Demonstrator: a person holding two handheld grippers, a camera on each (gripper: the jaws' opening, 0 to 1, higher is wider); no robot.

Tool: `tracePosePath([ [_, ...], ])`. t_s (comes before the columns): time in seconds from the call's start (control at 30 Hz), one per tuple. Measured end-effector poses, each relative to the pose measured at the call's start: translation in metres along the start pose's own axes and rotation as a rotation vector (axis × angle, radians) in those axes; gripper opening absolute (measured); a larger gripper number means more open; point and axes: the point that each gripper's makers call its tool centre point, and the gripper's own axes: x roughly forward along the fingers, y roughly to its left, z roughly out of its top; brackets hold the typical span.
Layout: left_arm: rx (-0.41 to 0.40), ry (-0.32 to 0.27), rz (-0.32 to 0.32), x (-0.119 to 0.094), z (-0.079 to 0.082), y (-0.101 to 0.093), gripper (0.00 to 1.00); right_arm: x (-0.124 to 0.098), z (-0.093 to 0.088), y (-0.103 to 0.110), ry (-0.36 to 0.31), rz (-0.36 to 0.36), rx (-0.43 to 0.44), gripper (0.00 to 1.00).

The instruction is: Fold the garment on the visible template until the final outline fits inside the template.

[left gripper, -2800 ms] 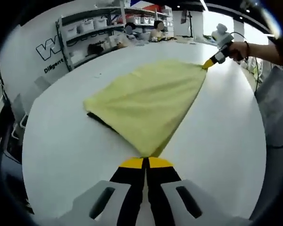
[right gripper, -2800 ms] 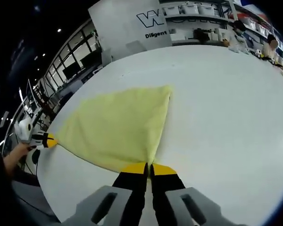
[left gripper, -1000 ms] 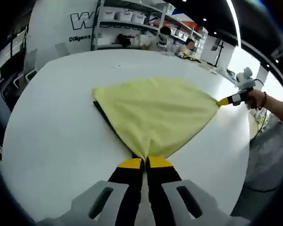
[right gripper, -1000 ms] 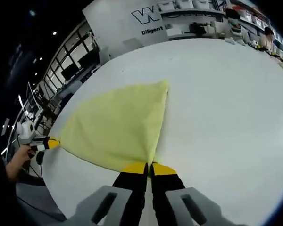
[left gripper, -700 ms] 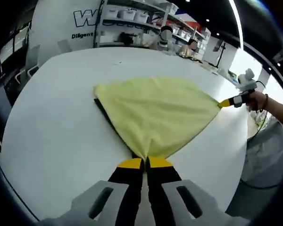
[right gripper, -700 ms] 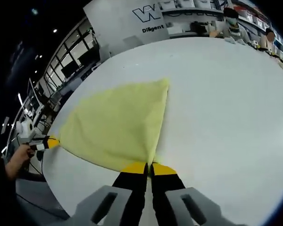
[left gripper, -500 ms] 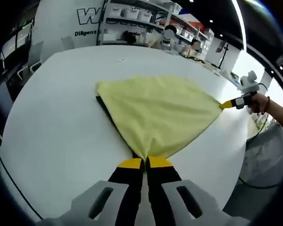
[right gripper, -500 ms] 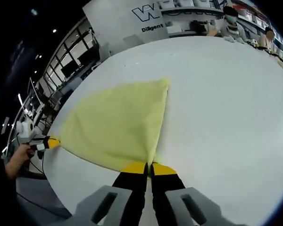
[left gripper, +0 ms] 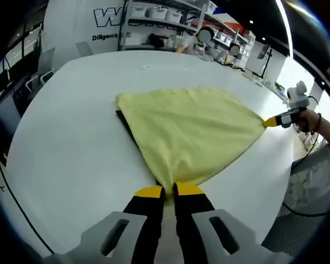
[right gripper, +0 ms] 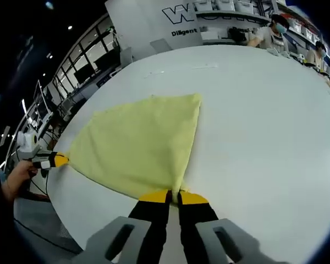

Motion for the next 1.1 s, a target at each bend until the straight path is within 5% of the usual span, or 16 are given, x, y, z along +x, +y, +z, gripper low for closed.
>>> tracePosePath([
  [0.13, -0.104, -0.088, -0.012, -0.013, 0.018, 0.000, 0.24, -0.014, 0.014, 0.013, -0.038, 0.025, -0.031, 0.48],
  [0.27, -0.127, -0.163, -0.013, -0.031, 0.037, -0.007, 0.47, -0.030, 0.030, 0.028, -0.096, 0.037, -0.124, 0.63],
  [0.4, -0.125, -0.181, -0.073, -0.042, 0.044, -0.025, 0.54, -0.048, 0.039, 0.048, -0.152, 0.077, -0.120, 0.77],
  [0.6, -0.104, -0.225, -0.027, -0.057, 0.046, -0.035, 0.75, -0.062, 0.034, 0.061, -0.148, 0.086, -0.157, 0.85],
  [0.83, -0.049, -0.202, 0.047, -0.066, 0.037, -0.033, 0.94, -0.073, 0.025, 0.064, -0.149, 0.059, -0.179, 1.00],
  [1.1, 0.003, -0.212, 0.095, -0.079, 0.040, -0.041, 0.99, -0.086, 0.021, 0.069, -0.164, 0.050, -0.191, 0.99],
])
